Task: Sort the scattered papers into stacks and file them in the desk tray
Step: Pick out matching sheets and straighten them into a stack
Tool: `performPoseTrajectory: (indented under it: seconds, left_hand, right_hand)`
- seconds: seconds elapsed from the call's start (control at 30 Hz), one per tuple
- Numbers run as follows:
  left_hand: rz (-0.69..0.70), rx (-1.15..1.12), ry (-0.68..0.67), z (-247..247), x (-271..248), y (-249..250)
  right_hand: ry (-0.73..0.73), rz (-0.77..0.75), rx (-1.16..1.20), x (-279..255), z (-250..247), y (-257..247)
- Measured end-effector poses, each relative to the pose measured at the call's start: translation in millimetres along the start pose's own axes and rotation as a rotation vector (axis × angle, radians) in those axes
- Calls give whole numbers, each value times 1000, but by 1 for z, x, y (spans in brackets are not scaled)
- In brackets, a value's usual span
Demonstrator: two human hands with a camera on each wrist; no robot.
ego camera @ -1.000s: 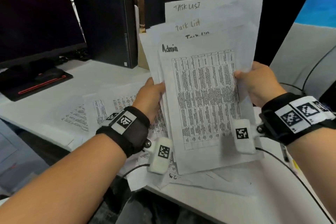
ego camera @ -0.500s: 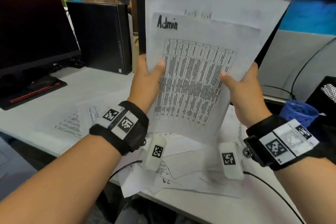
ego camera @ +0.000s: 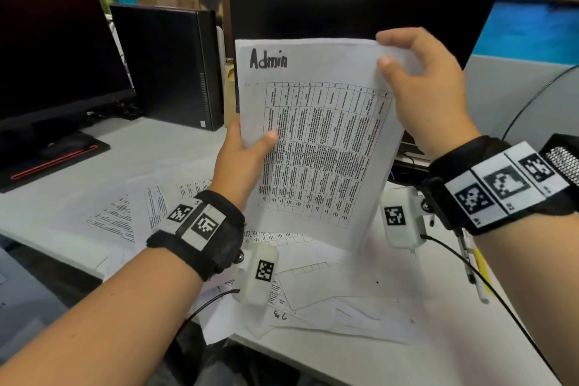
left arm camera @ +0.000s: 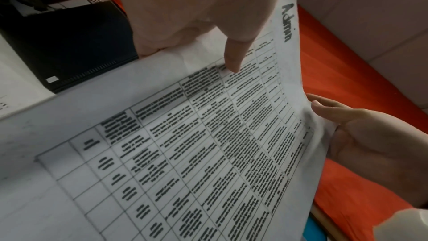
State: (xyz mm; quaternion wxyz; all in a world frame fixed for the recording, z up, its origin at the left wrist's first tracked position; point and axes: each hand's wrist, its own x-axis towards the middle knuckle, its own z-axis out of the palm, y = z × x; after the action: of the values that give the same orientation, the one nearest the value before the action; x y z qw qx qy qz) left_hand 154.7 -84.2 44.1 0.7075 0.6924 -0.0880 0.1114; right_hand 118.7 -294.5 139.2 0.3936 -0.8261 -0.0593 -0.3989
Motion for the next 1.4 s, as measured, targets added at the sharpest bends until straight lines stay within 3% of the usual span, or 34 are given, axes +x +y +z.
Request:
performPoseTrajectory:
  seconds: [0.23,0.37,0.47,0.67,0.9,1.03,1.23,1.4]
  left_hand:
    - [-7,-30,75,-3,-2,-6]
    - [20,-34,119,-1,-4,-5]
    - [37,-49,178,5,-11,-3]
    - [92,-81,203,23,-34,12]
    - [-64,32,147,27,-54,-23]
    - [-135,94,135,28,-55,-38]
    - [-103,148,147,16,-53,-27]
    - [-123,85,137,10,-64,-17]
  right_hand:
    - [73,114,185,-9,1,16]
    - [-101,376,268,-50,14,40]
    - [-171,484,221,-82,23,53]
    - [-32,455,235,-96,19,48]
    - [-278,598,142,-123,24,59]
    - [-271,631,144,-123,25,62]
    - [-161,648,195,-123,8,54]
    - [-280,723,135,-150,-10,56]
